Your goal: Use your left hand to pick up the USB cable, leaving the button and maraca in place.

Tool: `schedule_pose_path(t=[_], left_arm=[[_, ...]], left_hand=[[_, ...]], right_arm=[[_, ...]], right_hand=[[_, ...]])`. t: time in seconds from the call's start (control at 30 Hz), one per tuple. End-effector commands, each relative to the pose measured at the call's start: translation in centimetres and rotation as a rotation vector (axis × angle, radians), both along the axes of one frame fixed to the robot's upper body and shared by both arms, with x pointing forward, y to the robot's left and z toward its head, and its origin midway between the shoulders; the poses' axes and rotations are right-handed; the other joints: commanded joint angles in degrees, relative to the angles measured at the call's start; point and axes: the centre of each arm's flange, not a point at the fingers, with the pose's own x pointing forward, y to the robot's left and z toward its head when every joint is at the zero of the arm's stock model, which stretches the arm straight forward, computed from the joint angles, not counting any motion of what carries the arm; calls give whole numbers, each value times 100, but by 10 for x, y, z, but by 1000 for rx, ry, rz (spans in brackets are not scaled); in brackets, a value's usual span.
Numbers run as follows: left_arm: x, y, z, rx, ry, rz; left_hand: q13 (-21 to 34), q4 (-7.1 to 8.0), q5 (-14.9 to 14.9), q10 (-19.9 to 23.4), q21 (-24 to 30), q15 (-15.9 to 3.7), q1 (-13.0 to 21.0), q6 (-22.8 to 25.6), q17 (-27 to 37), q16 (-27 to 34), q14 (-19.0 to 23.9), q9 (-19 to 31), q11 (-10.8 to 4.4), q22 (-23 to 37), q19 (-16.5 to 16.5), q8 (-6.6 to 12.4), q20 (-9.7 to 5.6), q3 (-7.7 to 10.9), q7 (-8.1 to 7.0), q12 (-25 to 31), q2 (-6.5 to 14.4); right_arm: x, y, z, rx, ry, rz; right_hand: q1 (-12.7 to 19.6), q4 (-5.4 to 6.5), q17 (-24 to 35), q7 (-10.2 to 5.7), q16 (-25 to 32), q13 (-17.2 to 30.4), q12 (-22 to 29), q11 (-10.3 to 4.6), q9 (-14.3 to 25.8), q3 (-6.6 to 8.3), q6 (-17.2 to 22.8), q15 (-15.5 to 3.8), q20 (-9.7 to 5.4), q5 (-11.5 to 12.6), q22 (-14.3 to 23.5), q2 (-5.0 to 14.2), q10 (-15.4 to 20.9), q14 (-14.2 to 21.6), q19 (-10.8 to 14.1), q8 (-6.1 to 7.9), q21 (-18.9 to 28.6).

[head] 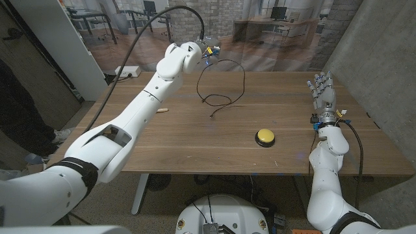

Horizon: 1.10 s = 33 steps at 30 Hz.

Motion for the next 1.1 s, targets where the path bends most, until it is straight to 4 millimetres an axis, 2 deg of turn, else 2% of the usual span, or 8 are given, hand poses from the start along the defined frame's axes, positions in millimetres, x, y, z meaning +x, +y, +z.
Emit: schedule_pose_path(t=[0.03,0.53,1.1], left_arm=[[-9,9,5,-67,-100,-65],[-19,18,9,-121,-206,-129],[-33,27,15,-188,-328,-222]], left_hand=[[40,70,59,272,71,-348,27,81,37,-6,310,916,-260,-8,-26,875,-109,199,108,7,65],[125,61,96,321,156,-343,12,98,46,-32,373,939,-265,-23,-29,911,-122,238,116,13,47],[137,54,157,392,254,-339,-8,140,63,-58,440,959,-264,-43,-31,951,-164,284,130,-27,12]], right_arm=[[1,8,2,0,-2,0],[-6,17,0,5,-6,-15],[-25,32,-8,5,-1,-41]], right_hand=[[63,-29,21,38,-15,20,-12,10,22,-9,25,11,16,27,19,7,20,53,57,-12,0],[69,-32,22,44,-17,21,-15,8,23,-11,18,9,14,28,19,9,22,54,60,-15,-2],[77,-37,22,46,-19,21,-17,8,24,-14,22,8,15,29,19,12,26,57,65,-12,-4]])
